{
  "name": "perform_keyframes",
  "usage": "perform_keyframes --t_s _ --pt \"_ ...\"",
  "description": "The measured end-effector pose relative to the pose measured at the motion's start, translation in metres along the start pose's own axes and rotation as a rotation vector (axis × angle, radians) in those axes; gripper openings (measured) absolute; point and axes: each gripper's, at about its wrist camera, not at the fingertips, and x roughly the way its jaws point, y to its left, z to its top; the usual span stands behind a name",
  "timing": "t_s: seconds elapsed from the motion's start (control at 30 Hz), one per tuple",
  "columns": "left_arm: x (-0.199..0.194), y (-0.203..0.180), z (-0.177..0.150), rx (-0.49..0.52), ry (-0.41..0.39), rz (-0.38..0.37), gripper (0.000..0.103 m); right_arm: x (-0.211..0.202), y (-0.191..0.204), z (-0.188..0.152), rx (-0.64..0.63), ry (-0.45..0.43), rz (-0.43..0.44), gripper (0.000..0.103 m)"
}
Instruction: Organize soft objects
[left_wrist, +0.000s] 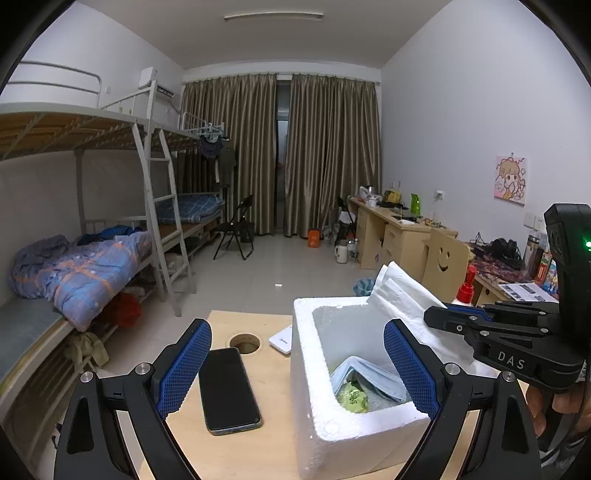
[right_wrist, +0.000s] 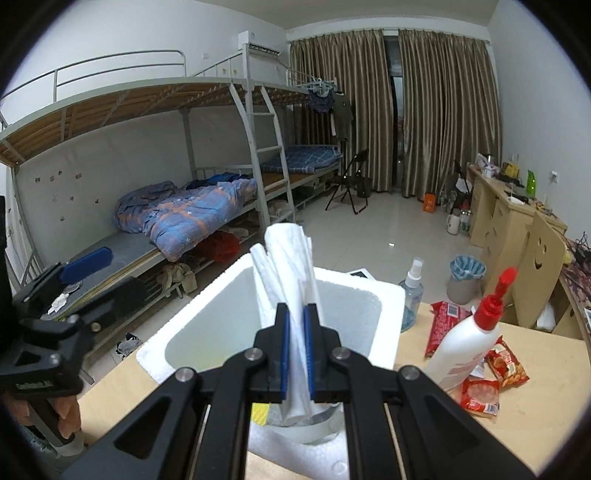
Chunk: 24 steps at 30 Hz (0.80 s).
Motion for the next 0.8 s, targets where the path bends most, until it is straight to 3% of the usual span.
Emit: perform_keyframes --t_s 0.03,0.1,0.17,0.2,0.6,0.8 --pt "0.0 0.0 0.0 0.0 -0.001 -0.001 0.095 0.001 -0.001 0.0 0.003 0.002 -0.001 0.011" --pt "0.0 0.001 0.0 0.0 -0.001 0.001 0.095 0.002 -0.001 -0.001 0.005 -0.001 -0.001 0.024" --pt "0.001 0.002 -0.001 0.001 0.001 -0.003 0.095 0.001 -0.001 -0.001 0.009 -0.005 0.001 0.06" --pt "0.001 0.003 -0.001 0.001 0.0 0.0 0.095 -0.001 -0.001 -0.002 0.011 -0.01 0.011 0.064" --pt "-0.007 -0.014 0.0 0.026 -0.01 -0.025 0.095 -0.025 -0.007 -0.004 0.033 -0.043 -0.009 0.068" --pt "-0.017 -0.03 0.001 0.039 -0.019 -0.046 0.095 -0.045 -0.014 -0.008 0.064 -0.076 -0.037 0.092"
